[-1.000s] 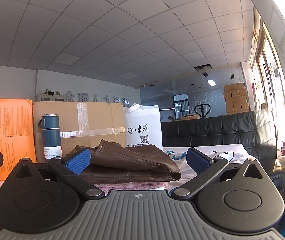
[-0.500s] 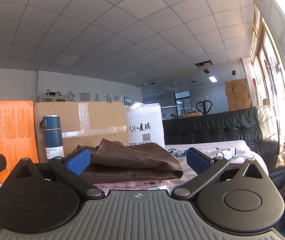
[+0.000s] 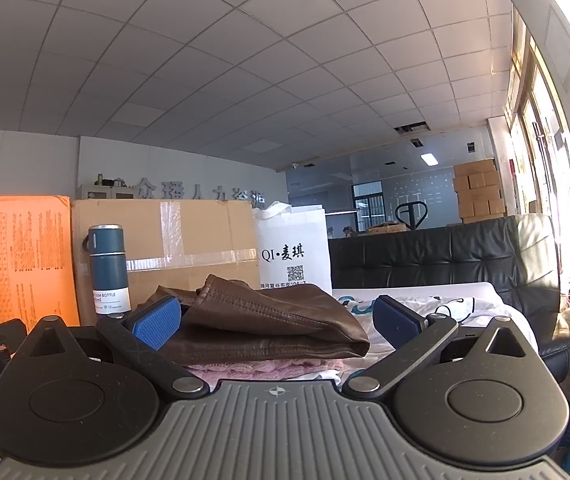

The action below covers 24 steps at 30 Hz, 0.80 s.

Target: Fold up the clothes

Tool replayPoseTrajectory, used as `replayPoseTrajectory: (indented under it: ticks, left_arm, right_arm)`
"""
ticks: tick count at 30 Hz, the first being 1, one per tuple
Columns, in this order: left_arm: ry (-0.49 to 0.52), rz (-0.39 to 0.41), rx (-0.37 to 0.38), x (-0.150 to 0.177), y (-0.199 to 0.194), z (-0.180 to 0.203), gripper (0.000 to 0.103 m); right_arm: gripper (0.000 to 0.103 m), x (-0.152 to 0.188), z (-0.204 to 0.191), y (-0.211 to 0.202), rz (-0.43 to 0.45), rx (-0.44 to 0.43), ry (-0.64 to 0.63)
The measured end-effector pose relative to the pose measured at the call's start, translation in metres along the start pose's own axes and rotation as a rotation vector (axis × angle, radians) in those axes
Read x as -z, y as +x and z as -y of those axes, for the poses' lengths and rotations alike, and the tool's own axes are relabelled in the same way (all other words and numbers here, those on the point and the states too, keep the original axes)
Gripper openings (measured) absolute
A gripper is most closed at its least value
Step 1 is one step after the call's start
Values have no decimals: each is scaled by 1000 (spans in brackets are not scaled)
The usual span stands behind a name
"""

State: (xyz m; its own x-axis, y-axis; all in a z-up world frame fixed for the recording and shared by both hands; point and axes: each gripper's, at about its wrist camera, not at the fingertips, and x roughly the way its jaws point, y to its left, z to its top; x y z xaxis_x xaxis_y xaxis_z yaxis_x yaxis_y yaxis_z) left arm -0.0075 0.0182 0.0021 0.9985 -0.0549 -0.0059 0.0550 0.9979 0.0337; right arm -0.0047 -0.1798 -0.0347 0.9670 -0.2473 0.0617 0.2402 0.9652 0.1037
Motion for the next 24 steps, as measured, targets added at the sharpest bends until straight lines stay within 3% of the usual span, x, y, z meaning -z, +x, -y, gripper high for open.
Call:
replayPoseTrajectory:
  ticks: [24]
  left_arm:
    - [-13,-4,37,0,-1,-1,103]
  right_arm:
    - [103,-1,3,-1,-7,-16,0]
